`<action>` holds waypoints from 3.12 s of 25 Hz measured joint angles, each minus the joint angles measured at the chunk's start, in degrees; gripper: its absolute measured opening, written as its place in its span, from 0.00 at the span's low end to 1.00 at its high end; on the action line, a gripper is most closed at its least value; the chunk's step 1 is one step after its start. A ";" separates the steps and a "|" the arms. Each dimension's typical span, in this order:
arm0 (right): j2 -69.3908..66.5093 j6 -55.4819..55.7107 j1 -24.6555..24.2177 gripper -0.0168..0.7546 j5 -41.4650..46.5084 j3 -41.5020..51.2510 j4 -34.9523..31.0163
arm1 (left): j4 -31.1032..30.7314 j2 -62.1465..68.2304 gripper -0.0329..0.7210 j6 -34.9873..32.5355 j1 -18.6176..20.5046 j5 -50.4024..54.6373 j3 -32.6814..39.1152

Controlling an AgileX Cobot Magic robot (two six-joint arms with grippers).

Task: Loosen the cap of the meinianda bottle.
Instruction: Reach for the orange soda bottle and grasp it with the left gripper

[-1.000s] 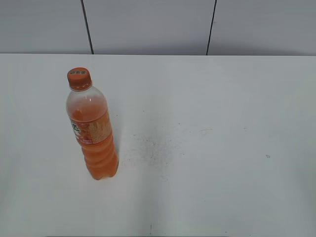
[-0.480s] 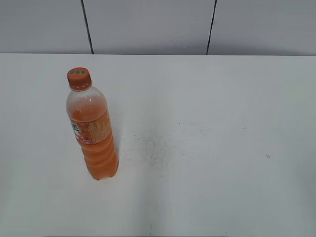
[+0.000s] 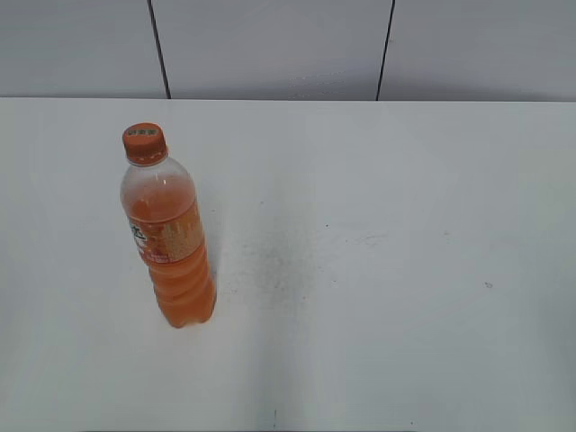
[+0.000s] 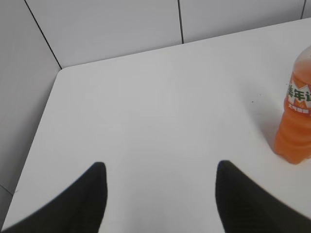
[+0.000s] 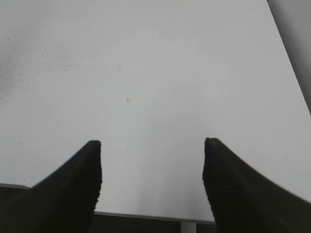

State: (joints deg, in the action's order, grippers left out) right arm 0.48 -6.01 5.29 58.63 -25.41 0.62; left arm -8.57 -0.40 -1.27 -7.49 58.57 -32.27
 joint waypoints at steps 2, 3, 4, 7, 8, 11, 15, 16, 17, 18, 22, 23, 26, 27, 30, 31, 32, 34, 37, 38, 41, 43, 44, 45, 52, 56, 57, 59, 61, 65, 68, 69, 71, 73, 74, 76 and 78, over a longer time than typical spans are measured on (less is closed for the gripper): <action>0.00 0.00 0.00 0.66 0.00 0.00 0.00 | -0.02 0.00 0.62 -0.04 0.00 0.00 0.00; 0.00 0.00 0.00 0.66 0.00 0.00 0.00 | -0.02 0.00 0.62 -0.04 0.00 0.00 0.00; 0.00 0.00 0.00 0.66 0.00 0.00 0.00 | -0.02 0.06 0.62 -0.04 0.00 -0.05 0.00; 0.00 0.00 0.00 0.66 0.00 0.00 0.00 | -0.06 0.97 0.62 -0.04 0.00 -0.17 0.00; 0.00 0.00 0.00 0.66 0.00 0.00 0.00 | 0.10 1.39 0.62 -0.04 0.00 -0.61 -0.11; 0.00 0.00 0.00 0.66 0.00 0.00 0.00 | 1.20 2.72 0.62 -0.04 0.00 -6.87 -1.76; 0.00 0.00 0.00 0.66 0.00 0.00 0.00 | 0.25 5.58 0.62 -0.11 0.00 -22.45 -1.16; 0.00 0.00 0.00 0.66 0.00 0.00 0.00 | -0.30 6.81 0.62 -0.11 0.00 -26.72 -0.01; 0.00 0.00 0.00 0.66 0.00 0.00 0.00 | -0.56 8.10 0.62 -0.11 0.00 -31.03 1.52; 0.00 0.00 0.00 0.66 0.00 0.00 0.00 | -0.84 9.95 0.62 -0.11 0.00 -35.53 3.33; 0.00 0.00 0.00 0.66 0.00 0.00 0.00 | -1.35 18.86 0.62 -0.16 0.00 -51.59 9.77; 0.00 0.00 0.00 0.66 0.00 0.00 0.00 | -1.41 21.23 0.62 -0.16 0.00 -53.83 10.40; 0.00 0.00 0.00 0.66 0.00 0.00 0.00 | -2.00 26.71 0.62 -0.16 0.00 -58.57 10.72; 0.00 0.00 0.00 0.66 0.00 0.00 0.00 | -2.00 29.01 0.62 -0.16 0.00 -60.53 10.73; 0.00 0.00 0.00 0.66 0.00 0.00 0.00 | -1.15 35.46 0.62 -0.09 0.00 -67.45 10.78; 0.00 0.00 0.00 0.66 0.00 0.00 0.00 | -0.58 37.33 0.62 0.22 -0.06 -68.53 10.78; 0.00 0.00 0.00 0.66 0.00 0.00 0.00 | -0.07 39.54 0.62 0.67 -0.11 -68.69 10.78; 0.00 0.00 0.00 0.66 0.00 0.00 0.00 | -0.15 43.12 0.62 1.27 -0.37 -68.07 10.78; 0.00 0.00 0.00 0.66 0.00 0.00 0.00 | -3.07 46.40 0.62 1.27 -1.05 -67.80 10.78; 0.00 0.00 0.00 0.66 0.00 0.00 0.00 | -3.43 47.07 0.62 1.27 -1.17 -67.80 10.78; 0.00 0.00 0.00 0.66 -0.05 0.00 0.00 | -3.75 50.42 0.62 1.64 -1.20 -68.45 10.85; 0.00 0.00 0.00 0.66 -0.05 0.00 0.00 | -3.75 51.29 0.62 1.71 -1.14 -70.23 10.84; 0.00 0.00 0.00 0.66 -0.05 0.00 0.00 | -3.50 51.95 0.62 1.75 -0.80 -71.11 10.84; 0.00 0.00 0.00 0.66 -0.10 0.00 0.00 | -3.07 52.81 0.62 2.29 -0.09 -72.00 10.69; 0.00 0.00 0.00 0.66 -0.10 0.00 0.00 | -2.11 61.54 0.59 3.32 9.92 -73.04 5.72; 0.00 0.00 0.00 0.66 -0.15 0.00 0.00 | -4.20 66.35 0.58 3.50 15.14 -72.73 2.23; 0.00 0.00 0.00 0.66 -0.15 0.00 0.00 | -5.40 67.24 0.58 3.50 15.35 -72.86 1.84; 0.00 0.00 0.00 0.66 -0.15 0.00 0.00 | -8.06 69.73 0.58 3.81 15.55 -73.83 1.39; 0.00 0.00 0.00 0.66 -0.15 0.00 0.00 | -11.16 71.95 0.58 6.48 16.27 -75.45 1.29; 0.00 0.00 0.00 0.66 -0.15 0.00 0.00 | -30.34 77.61 0.58 26.30 20.72 -85.68 1.14; 0.00 0.00 0.00 0.66 -0.15 0.00 0.00 | -54.53 82.69 0.58 45.59 27.95 -101.57 -1.17; 0.00 0.00 0.00 0.66 -0.15 0.00 0.00 | -61.89 84.48 0.58 49.64 30.27 -106.24 -2.82; 0.00 0.00 0.00 0.66 -0.15 0.00 0.00 | -71.48 88.52 0.58 55.56 34.45 -114.93 -5.82; 0.00 0.00 0.00 0.66 -0.15 0.00 0.00 | -78.71 91.35 0.55 57.64 35.93 -118.85 -8.11; 0.00 0.00 0.00 0.66 -0.15 0.00 0.00 | -81.45 92.40 0.53 58.17 36.00 -119.96 -8.69; 0.00 0.00 0.00 0.66 -0.15 0.00 0.00 | -87.92 93.51 0.50 58.54 35.44 -121.03 -8.90; 0.00 0.00 0.00 0.66 -0.15 0.00 0.00 | -92.29 94.10 0.48 58.55 33.69 -121.09 -8.96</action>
State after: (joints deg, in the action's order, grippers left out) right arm 0.48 -6.01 5.29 58.48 -25.41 0.62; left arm -100.85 93.70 57.27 26.20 -62.52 -41.24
